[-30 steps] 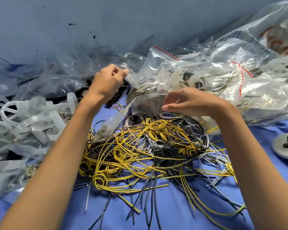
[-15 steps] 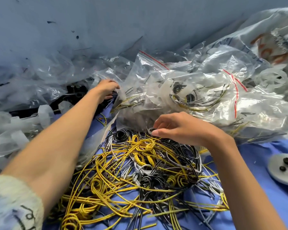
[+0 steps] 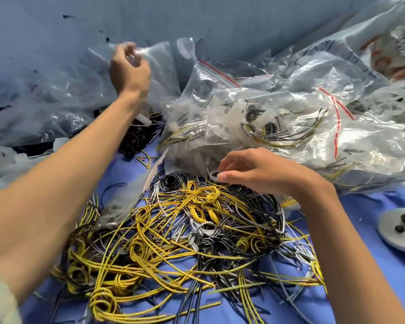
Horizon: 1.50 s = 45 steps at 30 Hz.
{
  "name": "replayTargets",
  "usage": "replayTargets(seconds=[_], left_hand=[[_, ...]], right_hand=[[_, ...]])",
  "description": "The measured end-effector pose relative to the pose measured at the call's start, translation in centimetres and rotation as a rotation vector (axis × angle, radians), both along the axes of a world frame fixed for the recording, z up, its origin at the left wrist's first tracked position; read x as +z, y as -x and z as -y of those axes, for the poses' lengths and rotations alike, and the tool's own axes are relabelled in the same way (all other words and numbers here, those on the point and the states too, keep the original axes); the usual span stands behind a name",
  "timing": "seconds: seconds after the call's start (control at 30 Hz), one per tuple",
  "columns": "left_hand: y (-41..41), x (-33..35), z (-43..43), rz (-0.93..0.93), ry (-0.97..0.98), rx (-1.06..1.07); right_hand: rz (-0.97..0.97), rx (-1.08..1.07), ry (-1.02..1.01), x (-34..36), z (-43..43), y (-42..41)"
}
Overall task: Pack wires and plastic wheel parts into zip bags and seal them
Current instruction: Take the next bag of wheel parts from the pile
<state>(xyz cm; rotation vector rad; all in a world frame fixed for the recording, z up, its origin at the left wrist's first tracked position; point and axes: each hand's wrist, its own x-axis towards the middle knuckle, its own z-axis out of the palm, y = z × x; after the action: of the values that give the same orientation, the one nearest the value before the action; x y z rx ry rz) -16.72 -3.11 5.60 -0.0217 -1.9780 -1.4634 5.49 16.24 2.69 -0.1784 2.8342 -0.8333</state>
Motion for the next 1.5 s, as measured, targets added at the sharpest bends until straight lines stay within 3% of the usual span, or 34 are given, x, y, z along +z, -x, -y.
replayTargets(seconds=[0.13,0.23,0.3,0.37,0.43,0.53,0.73,0.9,0.97,1.07,1.13,1.5], left_hand=[[-5.2,3.5,2.1,-0.104,-0.198,-0.081],[-9.4,4.8,3.8,0.064,-0.573,-0.302],[-11.9,4.7,5.0,0.197,-0.692,-0.518],[-13.5,3.8,5.6,0.280,-0.580,-0.598],[-14.7,2.6,5.6,0.330,-0.393,-0.548],[-15.1,1.1,5.4,0.364,-0.132,-0.463],[-14.7,0.8,6.5,0.514,0.524,-0.407],[-14.8,0.4,6.2,0.496,0.738,-0.392],[-14.7,0.0,5.9,0.441,0.655,-0.430],[-14.6,-0.3,5.4,0.331,0.321,-0.463],[-14.6,-0.4,5.5,0.303,0.157,-0.433],[-15.3,0.6,5.0,0.403,-0.033,-0.443]], right_hand=[[-0.089,-0.006,0.047,0.6,0.4,-0.4],[-0.203,-0.043,0.268,1.1,1.6,-0.4],[-0.228,-0.101,0.523,1.6,2.8,-0.4],[-0.183,-0.151,0.801,2.2,3.9,-0.1],[-0.129,-0.173,1.063,3.0,4.7,0.1],[-0.098,-0.215,1.283,4.3,5.2,0.2],[-0.114,-0.280,1.012,3.7,5.1,0.3],[-0.160,-0.311,0.773,2.7,5.2,0.0],[-0.141,-0.298,0.636,2.7,5.0,0.1],[-0.045,-0.172,0.338,2.8,4.2,0.2],[0.011,-0.106,0.247,2.9,3.4,0.0],[-0.134,0.002,-0.026,3.9,-0.5,-1.8]])
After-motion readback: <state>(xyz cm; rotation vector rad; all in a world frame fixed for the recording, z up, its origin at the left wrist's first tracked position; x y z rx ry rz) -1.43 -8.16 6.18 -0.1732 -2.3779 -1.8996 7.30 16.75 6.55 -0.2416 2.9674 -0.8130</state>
